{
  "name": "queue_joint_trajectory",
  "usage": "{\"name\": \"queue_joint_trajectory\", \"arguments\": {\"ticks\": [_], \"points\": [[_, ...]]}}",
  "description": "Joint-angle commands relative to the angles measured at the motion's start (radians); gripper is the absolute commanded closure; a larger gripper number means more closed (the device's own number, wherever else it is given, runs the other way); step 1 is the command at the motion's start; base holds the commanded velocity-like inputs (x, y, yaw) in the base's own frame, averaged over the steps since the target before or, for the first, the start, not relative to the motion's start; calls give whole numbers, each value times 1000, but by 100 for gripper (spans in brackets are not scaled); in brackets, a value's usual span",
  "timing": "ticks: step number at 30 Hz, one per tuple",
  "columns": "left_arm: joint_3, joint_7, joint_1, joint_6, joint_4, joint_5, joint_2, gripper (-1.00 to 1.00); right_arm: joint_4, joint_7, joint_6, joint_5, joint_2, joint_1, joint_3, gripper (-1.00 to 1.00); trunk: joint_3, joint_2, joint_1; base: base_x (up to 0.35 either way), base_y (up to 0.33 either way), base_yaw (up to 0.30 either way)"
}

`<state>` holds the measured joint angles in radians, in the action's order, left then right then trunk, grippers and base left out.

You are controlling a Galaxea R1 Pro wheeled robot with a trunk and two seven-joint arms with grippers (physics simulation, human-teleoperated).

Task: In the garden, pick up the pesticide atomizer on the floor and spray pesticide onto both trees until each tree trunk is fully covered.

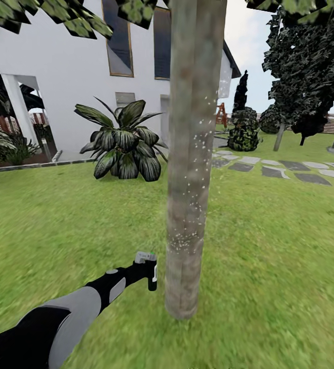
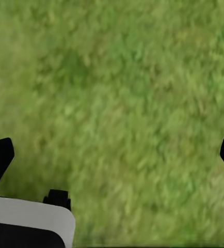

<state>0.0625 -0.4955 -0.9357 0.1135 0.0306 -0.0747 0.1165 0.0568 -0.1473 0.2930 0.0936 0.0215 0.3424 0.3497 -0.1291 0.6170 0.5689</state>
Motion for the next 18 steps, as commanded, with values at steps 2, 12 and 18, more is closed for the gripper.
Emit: {"name": "queue_joint_trajectory", "arguments": {"ticks": [2,12,18], "points": [[-1,0,0,0,0,0,0,100,0,0,0,0,0,0,0,-100,0,0,0,0,350,-288],[-1,-1,0,0,0,0,0,100,0,0,0,0,0,0,0,-100,0,0,0,0,350,-269],[-1,-1,0,0,0,-1,0,100,0,0,0,0,0,0,0,-100,-2,0,0,0,350,-67]]}}
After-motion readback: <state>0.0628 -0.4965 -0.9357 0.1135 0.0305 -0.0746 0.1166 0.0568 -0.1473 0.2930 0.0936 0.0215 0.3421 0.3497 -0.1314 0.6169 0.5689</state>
